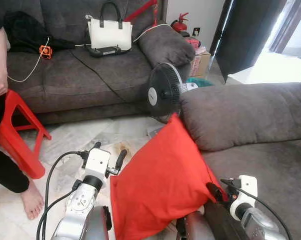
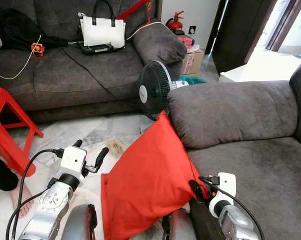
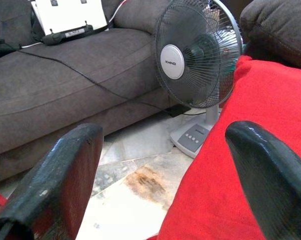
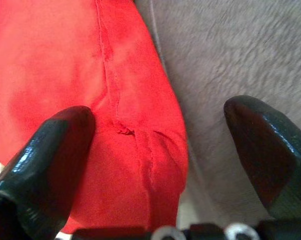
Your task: Move the pillow to the sofa from floor
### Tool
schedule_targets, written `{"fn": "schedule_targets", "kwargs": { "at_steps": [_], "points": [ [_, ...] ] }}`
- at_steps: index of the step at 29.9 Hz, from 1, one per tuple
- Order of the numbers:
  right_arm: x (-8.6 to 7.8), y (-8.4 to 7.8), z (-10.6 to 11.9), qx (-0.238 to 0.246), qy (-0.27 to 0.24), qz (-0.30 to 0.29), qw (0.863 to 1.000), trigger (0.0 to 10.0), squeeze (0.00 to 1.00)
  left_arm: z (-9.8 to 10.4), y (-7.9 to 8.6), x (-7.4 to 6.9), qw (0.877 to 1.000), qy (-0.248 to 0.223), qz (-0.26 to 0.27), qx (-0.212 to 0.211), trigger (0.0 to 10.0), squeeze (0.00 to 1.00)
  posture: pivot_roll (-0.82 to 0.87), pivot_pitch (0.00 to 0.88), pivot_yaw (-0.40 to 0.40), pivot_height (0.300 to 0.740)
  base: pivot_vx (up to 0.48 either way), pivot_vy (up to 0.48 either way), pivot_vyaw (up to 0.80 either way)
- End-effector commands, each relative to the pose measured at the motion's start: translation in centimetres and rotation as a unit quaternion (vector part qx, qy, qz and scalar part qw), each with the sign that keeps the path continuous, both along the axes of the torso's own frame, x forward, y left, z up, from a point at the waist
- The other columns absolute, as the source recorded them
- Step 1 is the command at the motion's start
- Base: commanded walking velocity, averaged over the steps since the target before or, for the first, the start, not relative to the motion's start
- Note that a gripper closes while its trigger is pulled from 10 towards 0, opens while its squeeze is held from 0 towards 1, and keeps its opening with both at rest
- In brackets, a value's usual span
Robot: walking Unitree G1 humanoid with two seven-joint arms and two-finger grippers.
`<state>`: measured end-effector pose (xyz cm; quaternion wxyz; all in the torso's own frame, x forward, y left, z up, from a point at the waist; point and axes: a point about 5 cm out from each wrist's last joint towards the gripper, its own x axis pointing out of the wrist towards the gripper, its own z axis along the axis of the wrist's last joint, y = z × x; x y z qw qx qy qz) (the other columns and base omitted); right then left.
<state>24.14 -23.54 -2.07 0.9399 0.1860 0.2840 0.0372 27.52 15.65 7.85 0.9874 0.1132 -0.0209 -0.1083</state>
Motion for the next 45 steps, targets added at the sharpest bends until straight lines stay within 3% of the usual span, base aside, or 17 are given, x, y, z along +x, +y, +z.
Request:
{"fn": "schedule_targets", "kwargs": {
  "at_steps": [1,6,14,20,27,36,39,45],
  "points": [
    [0.0,0.1,0.0,0.016,0.003,-0.004,1.000,10.0,0.00,0.0,0.0,0.2,1.000,0.001,-0.004,0.006,10.0,0.00,0.12,0.000,-0.102,0.538,0.000,0.000,0.00],
    [1.3,-0.2,1.7,0.093,-0.043,-0.047,0.994,10.0,0.00,0.0,0.2,0.3,1.000,0.001,-0.003,0.006,10.0,0.00,0.12,0.000,-0.099,0.538,0.000,0.000,0.00],
    [1.8,-0.6,3.0,0.122,-0.071,-0.079,0.987,10.0,0.00,-0.1,0.0,0.3,1.000,0.003,-0.009,0.005,10.0,0.00,0.11,0.000,-0.095,0.538,0.000,0.000,0.00],
    [0.7,-1.0,2.6,0.111,-0.055,-0.082,0.989,10.0,0.00,-0.1,-0.1,0.3,1.000,0.005,-0.011,0.004,10.0,0.00,0.11,0.000,-0.097,0.538,0.000,0.000,0.00],
    [-0.6,-2.3,1.4,0.064,-0.017,-0.122,0.990,10.0,0.00,-0.3,-0.3,0.3,1.000,0.008,-0.012,0.003,10.0,0.00,0.11,0.000,-0.095,0.538,0.000,0.000,0.00],
    [-1.1,-1.7,1.0,0.090,-0.006,-0.119,0.989,10.0,0.00,-0.4,-0.1,0.2,1.000,0.011,-0.012,0.003,10.0,0.00,0.11,0.000,-0.098,0.538,0.000,0.000,0.00],
    [-1.3,-2.2,1.1,0.121,-0.010,-0.138,0.983,10.0,0.00,-0.5,-0.2,0.2,1.000,0.014,-0.015,0.003,10.0,0.00,0.11,0.000,-0.096,0.538,0.000,0.000,0.00],
    [-2.1,-2.3,0.7,0.122,0.009,-0.127,0.984,10.0,0.00,-0.6,-0.2,0.3,1.000,0.017,-0.018,0.003,10.0,0.00,0.10,0.000,-0.096,0.538,0.000,0.000,0.00]
  ]
}}
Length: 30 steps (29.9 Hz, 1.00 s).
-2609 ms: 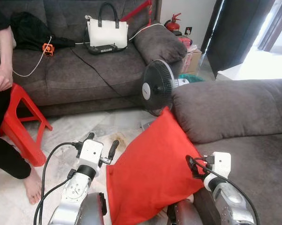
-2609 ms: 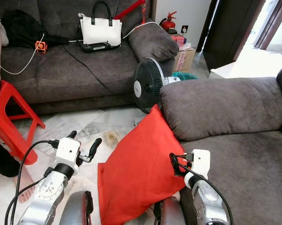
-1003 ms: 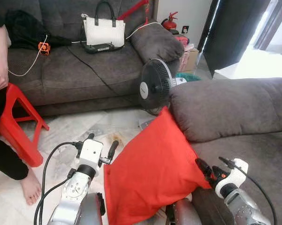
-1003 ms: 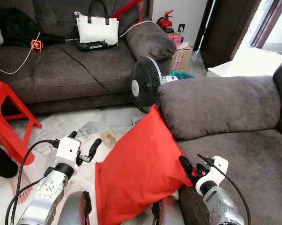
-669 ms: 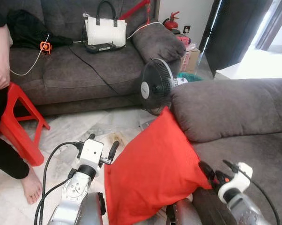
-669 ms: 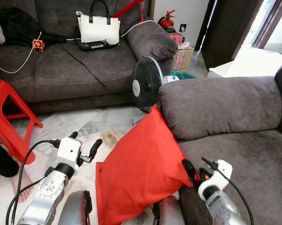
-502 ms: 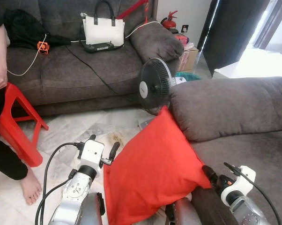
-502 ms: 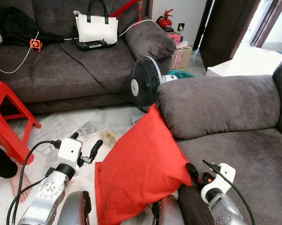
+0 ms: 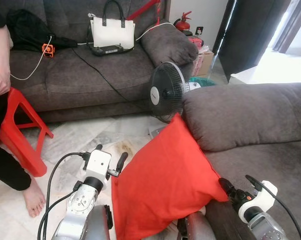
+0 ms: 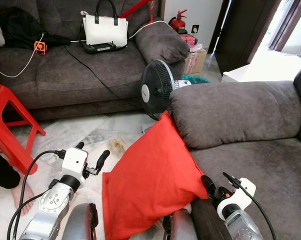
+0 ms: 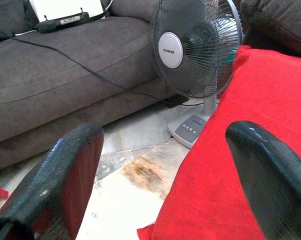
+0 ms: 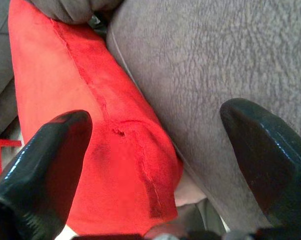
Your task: Move the pillow to the sofa from floor
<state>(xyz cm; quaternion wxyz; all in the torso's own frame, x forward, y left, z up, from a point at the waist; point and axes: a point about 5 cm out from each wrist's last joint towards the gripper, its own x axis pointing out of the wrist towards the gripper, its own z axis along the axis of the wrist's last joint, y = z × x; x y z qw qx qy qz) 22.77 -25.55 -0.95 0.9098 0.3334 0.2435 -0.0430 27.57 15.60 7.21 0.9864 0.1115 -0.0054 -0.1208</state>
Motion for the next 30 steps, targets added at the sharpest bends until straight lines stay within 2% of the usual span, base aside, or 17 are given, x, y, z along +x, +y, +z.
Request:
{"fn": "schedule_targets", "kwargs": {
  "at_steps": [1,4,10,17,30],
  "points": [
    [-0.7,-0.3,-0.4,0.001,0.018,-0.002,1.000,10.0,0.00,0.0,-0.1,0.2,1.000,0.000,-0.007,0.002,10.0,0.00,0.10,0.000,-0.096,0.538,0.000,0.000,0.00],
    [-1.2,0.4,-0.9,0.020,0.026,0.011,0.999,10.0,0.00,0.0,-0.1,0.2,1.000,0.000,-0.008,0.003,10.0,0.00,0.10,0.000,-0.095,0.538,0.000,0.000,0.00],
    [-1.4,2.5,-1.2,0.051,0.007,0.048,0.998,10.0,0.00,0.1,0.0,0.4,1.000,0.000,-0.010,0.005,10.0,0.00,0.11,0.000,-0.090,0.538,0.000,0.000,0.00],
    [-1.0,4.2,-1.7,0.075,-0.006,0.038,0.996,10.0,0.00,0.2,0.0,0.5,1.000,-0.002,-0.011,0.006,10.0,0.00,0.12,0.000,-0.083,0.538,0.000,0.000,0.00],
    [0.1,4.5,-2.2,0.077,-0.003,-0.013,0.997,10.0,0.00,0.3,0.1,0.4,1.000,-0.007,-0.007,0.008,10.0,0.00,0.13,0.000,-0.082,0.538,0.000,0.000,0.00]
  ]
}}
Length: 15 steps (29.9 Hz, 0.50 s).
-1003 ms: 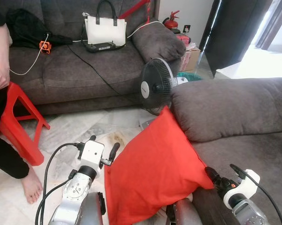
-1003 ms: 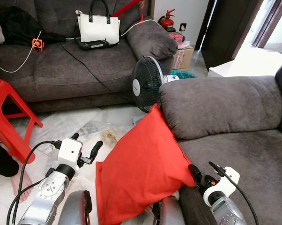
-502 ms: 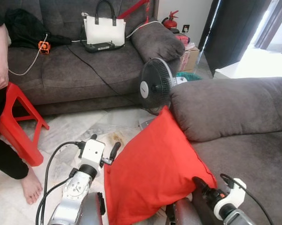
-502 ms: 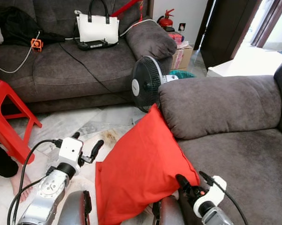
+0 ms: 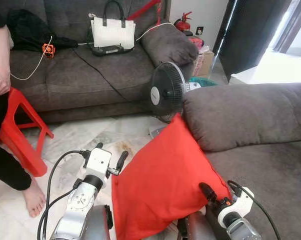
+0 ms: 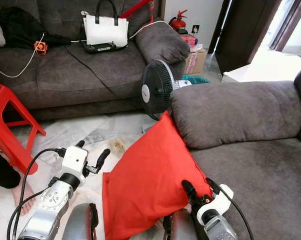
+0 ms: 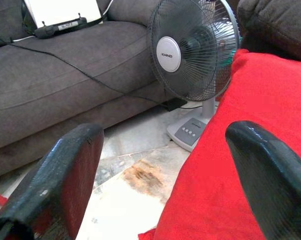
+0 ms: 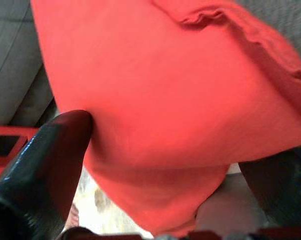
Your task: Move the pillow to the sofa from floor
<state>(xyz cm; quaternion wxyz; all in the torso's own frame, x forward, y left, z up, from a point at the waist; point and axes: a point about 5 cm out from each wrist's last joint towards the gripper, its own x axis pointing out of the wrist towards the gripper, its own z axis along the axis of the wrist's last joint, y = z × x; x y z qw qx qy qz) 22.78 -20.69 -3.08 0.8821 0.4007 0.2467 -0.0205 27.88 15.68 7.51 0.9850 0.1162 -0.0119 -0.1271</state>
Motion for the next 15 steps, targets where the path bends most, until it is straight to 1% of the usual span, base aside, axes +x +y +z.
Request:
{"fn": "schedule_targets", "kwargs": {
  "at_steps": [1,3,5,7,8,13,15],
  "points": [
    [0.1,-0.3,0.0,-0.004,-0.002,-0.016,1.000,10.0,0.00,0.0,0.0,0.1,1.000,0.000,0.000,0.005,10.0,0.00,0.13,0.000,-0.082,0.538,0.000,0.000,0.00],
    [0.3,-0.3,-0.1,-0.021,-0.004,-0.017,1.000,10.0,0.00,0.0,0.0,0.1,1.000,-0.001,-0.001,0.005,10.0,0.00,0.13,0.000,-0.082,0.538,0.000,0.000,0.00],
    [0.6,-0.4,-0.1,-0.022,-0.005,-0.036,0.999,10.0,0.00,0.1,0.0,0.1,1.000,-0.002,-0.001,0.005,10.0,0.00,0.13,0.000,-0.078,0.538,0.000,0.000,0.00],
    [0.8,-0.4,-0.1,-0.018,-0.004,-0.048,0.999,10.0,0.00,0.1,0.0,0.1,1.000,-0.002,-0.001,0.005,10.0,0.00,0.13,0.000,-0.076,0.538,0.000,0.000,0.00],
    [1.0,-0.2,0.0,-0.005,-0.009,-0.050,0.999,10.0,0.00,0.1,0.0,0.1,1.000,-0.002,-0.001,0.005,10.0,0.00,0.13,0.000,-0.075,0.538,0.000,0.000,0.00],
    [1.4,1.1,0.1,0.002,-0.019,-0.020,1.000,10.0,0.00,0.2,-0.1,0.2,1.000,-0.003,-0.005,0.005,10.0,0.00,0.13,0.000,-0.070,0.538,0.000,0.000,0.00],
    [1.5,1.4,0.0,0.005,-0.025,-0.017,1.000,10.0,0.00,0.2,-0.3,0.3,1.000,-0.003,-0.007,0.005,10.0,0.00,0.13,0.000,-0.067,0.538,0.000,0.000,0.00]
  ]
}}
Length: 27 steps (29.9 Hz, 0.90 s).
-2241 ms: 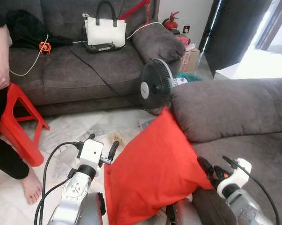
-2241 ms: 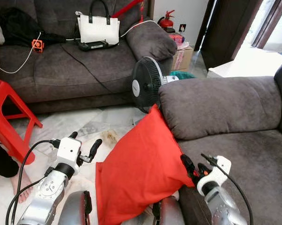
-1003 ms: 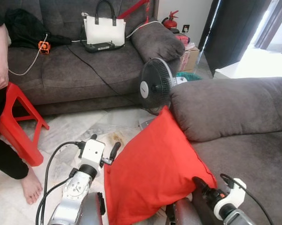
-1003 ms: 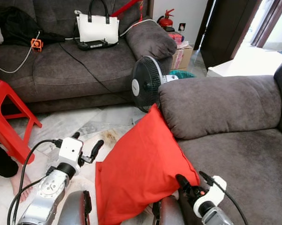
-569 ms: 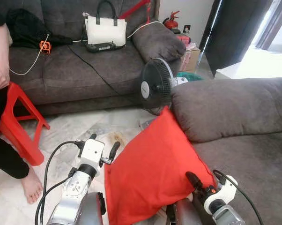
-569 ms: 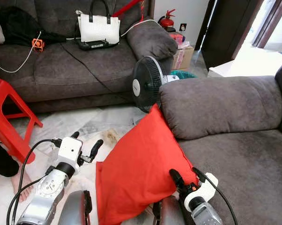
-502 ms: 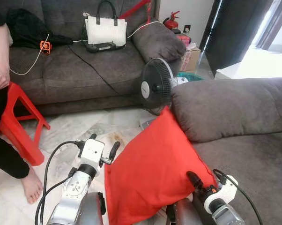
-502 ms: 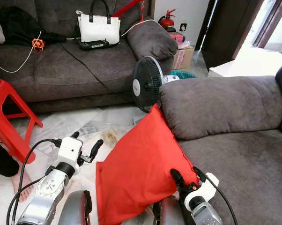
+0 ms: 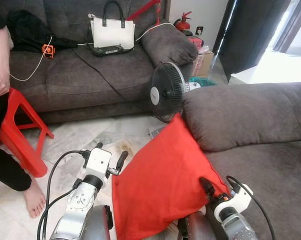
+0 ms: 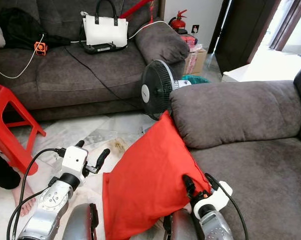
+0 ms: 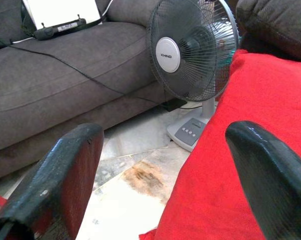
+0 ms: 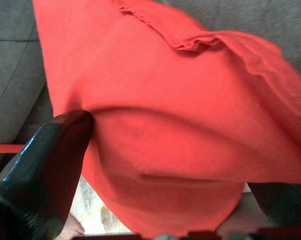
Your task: Move the pillow to the sofa from floor
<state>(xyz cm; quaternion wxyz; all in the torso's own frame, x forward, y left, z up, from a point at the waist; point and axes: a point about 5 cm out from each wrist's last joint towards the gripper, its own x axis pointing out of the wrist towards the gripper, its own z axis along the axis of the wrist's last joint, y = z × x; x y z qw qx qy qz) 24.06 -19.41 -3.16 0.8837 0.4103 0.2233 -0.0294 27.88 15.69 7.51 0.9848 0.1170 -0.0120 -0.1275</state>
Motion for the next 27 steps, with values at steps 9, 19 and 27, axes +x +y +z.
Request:
{"fn": "schedule_targets", "kwargs": {
  "at_steps": [9,19,27],
  "points": [
    [1.0,1.1,0.6,0.008,-0.039,0.015,0.999,10.0,0.00,0.5,-0.5,0.5,1.000,-0.008,-0.010,0.004,10.0,0.00,0.13,0.000,-0.059,0.538,0.000,0.000,0.00],
    [2.4,0.1,1.1,-0.018,-0.031,-0.051,0.998,10.0,0.00,0.9,-0.6,0.9,1.000,-0.019,-0.005,0.004,10.0,0.00,0.14,0.000,-0.053,0.538,0.000,0.000,0.00],
    [2.6,0.0,1.2,-0.022,-0.032,-0.089,0.995,10.0,0.00,1.0,-0.6,1.0,1.000,-0.022,-0.003,0.004,10.0,0.00,0.13,0.000,-0.052,0.538,0.000,0.000,0.00]
  ]
}}
